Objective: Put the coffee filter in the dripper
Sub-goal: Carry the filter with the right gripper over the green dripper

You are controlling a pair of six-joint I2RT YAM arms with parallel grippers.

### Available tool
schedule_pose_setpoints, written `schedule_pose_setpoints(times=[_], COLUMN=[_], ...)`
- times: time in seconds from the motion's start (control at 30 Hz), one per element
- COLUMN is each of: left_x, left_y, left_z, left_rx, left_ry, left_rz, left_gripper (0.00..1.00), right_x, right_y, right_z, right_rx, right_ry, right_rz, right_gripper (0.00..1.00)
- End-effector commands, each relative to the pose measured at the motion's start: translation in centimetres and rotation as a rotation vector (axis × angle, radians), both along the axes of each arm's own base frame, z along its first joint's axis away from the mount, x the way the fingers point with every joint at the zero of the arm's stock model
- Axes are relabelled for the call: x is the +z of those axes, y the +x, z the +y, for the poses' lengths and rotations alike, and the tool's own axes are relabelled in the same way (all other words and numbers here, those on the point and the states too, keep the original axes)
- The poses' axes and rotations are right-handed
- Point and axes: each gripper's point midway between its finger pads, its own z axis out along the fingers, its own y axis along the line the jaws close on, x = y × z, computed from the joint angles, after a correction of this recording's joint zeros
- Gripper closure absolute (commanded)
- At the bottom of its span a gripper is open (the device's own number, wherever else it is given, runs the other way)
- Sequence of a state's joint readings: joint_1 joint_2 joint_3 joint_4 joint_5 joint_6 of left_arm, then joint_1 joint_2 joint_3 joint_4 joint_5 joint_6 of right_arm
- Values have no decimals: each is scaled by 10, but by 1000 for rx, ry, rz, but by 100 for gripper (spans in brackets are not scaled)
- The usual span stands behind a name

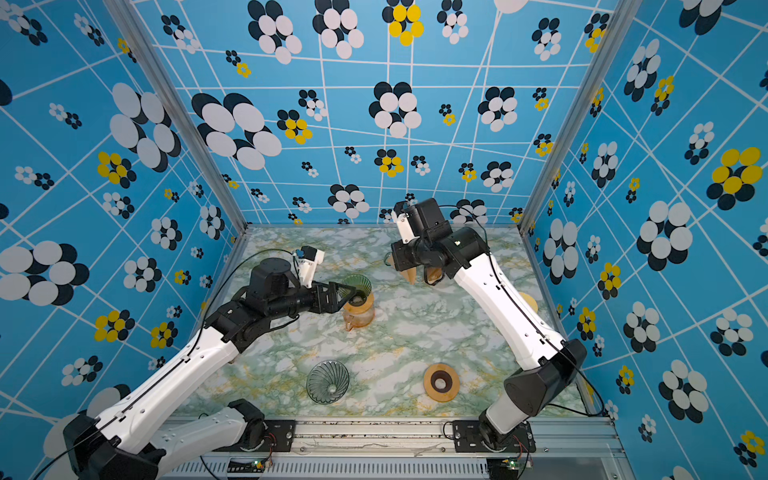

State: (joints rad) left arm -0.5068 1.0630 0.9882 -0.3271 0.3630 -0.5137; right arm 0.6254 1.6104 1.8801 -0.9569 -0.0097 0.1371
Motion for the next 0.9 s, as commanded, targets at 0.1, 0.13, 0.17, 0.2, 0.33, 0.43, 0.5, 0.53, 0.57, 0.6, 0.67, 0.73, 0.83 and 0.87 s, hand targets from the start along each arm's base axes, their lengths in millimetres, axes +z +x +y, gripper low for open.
schedule_pose_setpoints(times=[0.1, 0.13, 0.17, 0.2, 0.33, 0.43, 0.5, 0.53, 0.57, 0.6, 0.67, 0.73, 0.83, 0.87], left_x=[-10, -11, -14, -16, -26, -30, -31, -32, -32, -32, -29, -25, -19, -18], left_y=[-7, -8, -8, -8, -9, -11, -11, -12, -12, -12, -11, -9, -6, -5], left_z=[19, 19, 20, 22, 24, 25, 26, 26, 27, 28, 30, 31, 32, 31], left_rx=[29, 25, 26, 30, 35, 36, 37, 40, 43, 46, 57, 66, 74, 74], left_ry=[-11, -7, -1, 5, 13, 18, 19, 22, 26, 28, 34, 40, 40, 39], left_rz=[22, 16, 11, 7, -1, 1, 2, 4, 2, 0, -7, -15, -28, -28], left_gripper=[1, 1, 1, 1, 1, 1, 1, 1, 1, 1, 1, 1, 1, 1], right_x=[-17, -19, -21, -23, -30, -33, -37, -39, -42, -45, -49, -54, -60, -62], right_y=[-21, -22, -22, -21, -16, -13, -11, -10, -9, -9, -9, -10, -13, -13], right_z=[28, 34, 40, 45, 64, 74, 78, 78, 80, 81, 83, 87, 90, 91], right_rx=[113, 124, 133, 138, 138, 135, 135, 131, 130, 135, 141, 152, 169, 170], right_ry=[-135, -142, -149, -154, -179, -194, -208, -217, -227, -236, -247, -258, -275, -281], right_rz=[85, 89, 91, 93, 97, 108, 122, 132, 142, 151, 160, 172, 189, 195], right_gripper=[96, 96, 96, 96, 96, 96, 96, 96, 96, 96, 96, 96, 96, 96])
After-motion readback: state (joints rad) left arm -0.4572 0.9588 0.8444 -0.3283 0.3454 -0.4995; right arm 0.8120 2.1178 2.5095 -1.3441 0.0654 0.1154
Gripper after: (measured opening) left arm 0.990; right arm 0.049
